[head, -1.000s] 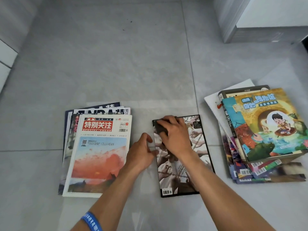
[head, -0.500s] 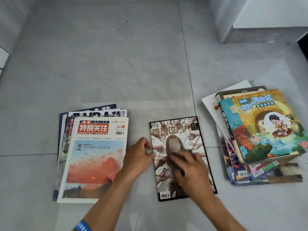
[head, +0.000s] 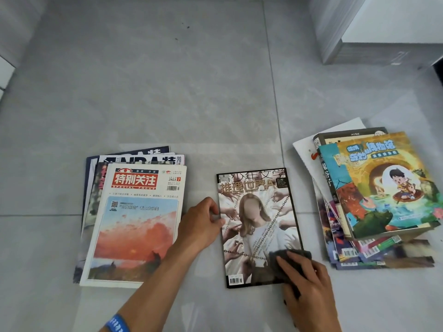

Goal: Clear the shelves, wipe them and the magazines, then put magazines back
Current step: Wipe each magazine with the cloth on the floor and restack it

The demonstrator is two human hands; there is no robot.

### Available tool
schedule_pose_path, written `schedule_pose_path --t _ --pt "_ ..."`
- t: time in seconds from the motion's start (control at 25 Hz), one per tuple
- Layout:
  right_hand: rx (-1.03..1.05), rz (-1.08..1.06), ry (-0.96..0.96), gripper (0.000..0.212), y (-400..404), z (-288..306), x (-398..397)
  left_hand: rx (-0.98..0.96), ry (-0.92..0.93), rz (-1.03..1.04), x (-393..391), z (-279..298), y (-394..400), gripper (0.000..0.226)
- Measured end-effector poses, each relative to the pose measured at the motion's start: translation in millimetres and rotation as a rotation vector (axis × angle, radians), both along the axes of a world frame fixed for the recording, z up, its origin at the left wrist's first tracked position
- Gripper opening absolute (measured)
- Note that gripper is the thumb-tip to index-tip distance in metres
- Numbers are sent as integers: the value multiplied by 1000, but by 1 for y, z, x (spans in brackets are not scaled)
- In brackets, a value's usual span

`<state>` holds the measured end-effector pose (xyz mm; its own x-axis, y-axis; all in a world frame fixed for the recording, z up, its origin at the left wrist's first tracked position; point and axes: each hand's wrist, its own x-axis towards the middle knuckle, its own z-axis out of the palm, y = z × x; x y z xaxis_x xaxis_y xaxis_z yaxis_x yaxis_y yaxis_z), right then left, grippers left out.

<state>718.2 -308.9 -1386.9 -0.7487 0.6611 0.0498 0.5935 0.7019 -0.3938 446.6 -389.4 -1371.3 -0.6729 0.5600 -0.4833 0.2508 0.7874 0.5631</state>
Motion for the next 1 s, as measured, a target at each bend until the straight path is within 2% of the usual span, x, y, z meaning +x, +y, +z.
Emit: schedule_pose_path --t 0.08,0.28,0.4,0.6,0.72,0.8,0.88,0.96,1.0 --pt "18 1 -10 41 8 3 -9 2 -3 5 1 0 -1 24" --pt "19 -141 -19 42 101 9 -128 -29 14 -25 2 5 1 17" --pt "21 -140 -45 43 118 9 -156 -32 4 -1 4 5 1 14" --pt "67 -100 -42 51 51 1 -55 -36 -1 12 4 9 1 12" --pt "72 -164 -107 51 -1 0 -7 -45 195 -70 21 13 1 8" --pt "20 -173 -186 57 -8 1 -10 -29 225 7 47 14 0 17" --pt "4 -110 -201 56 1 10 -34 63 31 187 62 18 1 33" --pt "18 -33 -182 55 10 15 -66 242 -354 447 58 26 3 43" --pt "13 -22 -155 56 14 17 -83 321 -516 496 56 30 2 49"
